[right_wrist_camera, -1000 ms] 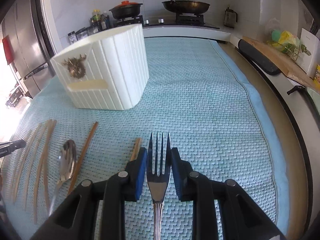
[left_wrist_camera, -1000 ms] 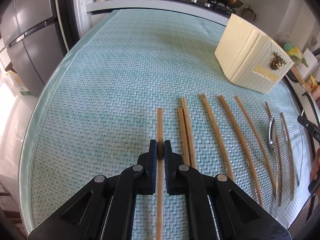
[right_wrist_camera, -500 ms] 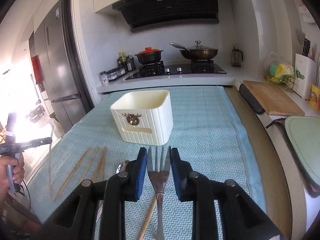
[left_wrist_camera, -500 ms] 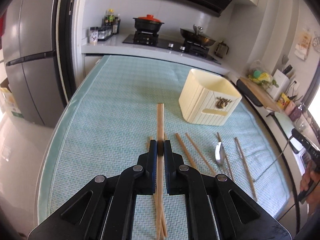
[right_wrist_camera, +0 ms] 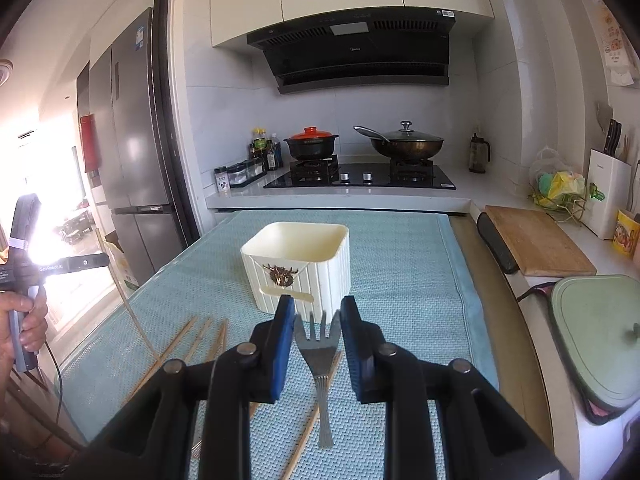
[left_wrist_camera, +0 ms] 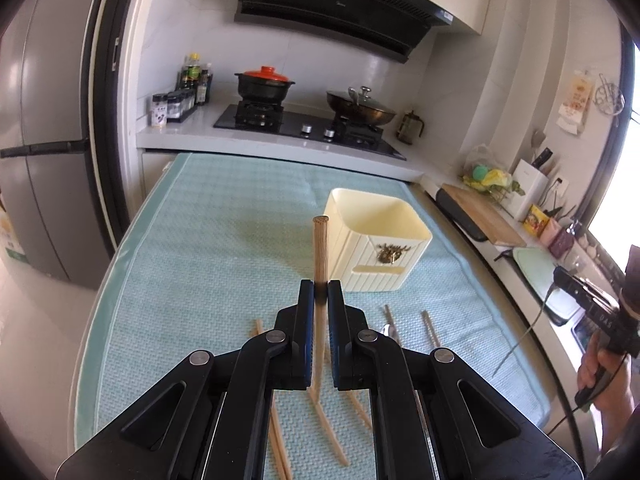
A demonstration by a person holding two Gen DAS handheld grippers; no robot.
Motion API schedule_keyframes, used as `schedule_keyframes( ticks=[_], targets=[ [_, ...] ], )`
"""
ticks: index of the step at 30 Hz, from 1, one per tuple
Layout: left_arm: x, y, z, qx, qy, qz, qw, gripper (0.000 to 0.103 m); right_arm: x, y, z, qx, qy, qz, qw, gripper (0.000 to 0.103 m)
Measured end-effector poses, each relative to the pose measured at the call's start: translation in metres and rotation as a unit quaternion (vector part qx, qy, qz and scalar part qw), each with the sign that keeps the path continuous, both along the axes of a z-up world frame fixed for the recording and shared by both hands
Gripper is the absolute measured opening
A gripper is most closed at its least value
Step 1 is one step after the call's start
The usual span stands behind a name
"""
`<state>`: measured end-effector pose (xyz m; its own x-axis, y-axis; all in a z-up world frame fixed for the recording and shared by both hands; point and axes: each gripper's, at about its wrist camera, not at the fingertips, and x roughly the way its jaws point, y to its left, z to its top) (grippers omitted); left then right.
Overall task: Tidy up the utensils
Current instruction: 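Lift the chopstick with the left tool while the right tool carries the fork to the holder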
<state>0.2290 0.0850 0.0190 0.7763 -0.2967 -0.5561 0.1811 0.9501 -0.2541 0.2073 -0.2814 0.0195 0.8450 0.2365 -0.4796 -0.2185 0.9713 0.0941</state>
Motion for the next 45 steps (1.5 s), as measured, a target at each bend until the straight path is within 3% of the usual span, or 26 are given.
schedule_keyframes(
  ticks=[13, 29, 36, 45],
  targets=[
    [0.038, -0.030, 0.058, -0.005, -0.037, -0.038, 0.9986, 0.005, 0.025, 0.001, 0.050, 0.013, -0.022, 0.019, 0.999, 0.024],
    [0.138, -0.072, 0.125, -0.005, -0.074, -0.057, 0.9956, 0.005, 0.129, 0.032, 0.123, 0.030, -0.039, 0.053, 0.997, 0.024],
    [0.186, -0.091, 0.095, 0.003, -0.054, -0.053, 0.9971, 0.005, 0.196, 0.048, 0.113, 0.037, -0.034, 0.051, 0.997, 0.024],
    [0.232, -0.105, 0.012, 0.014, 0.019, -0.044, 0.9988, 0.004, 0.267, 0.049, 0.030, 0.054, 0.038, 0.019, 0.998, 0.024]
  ],
)
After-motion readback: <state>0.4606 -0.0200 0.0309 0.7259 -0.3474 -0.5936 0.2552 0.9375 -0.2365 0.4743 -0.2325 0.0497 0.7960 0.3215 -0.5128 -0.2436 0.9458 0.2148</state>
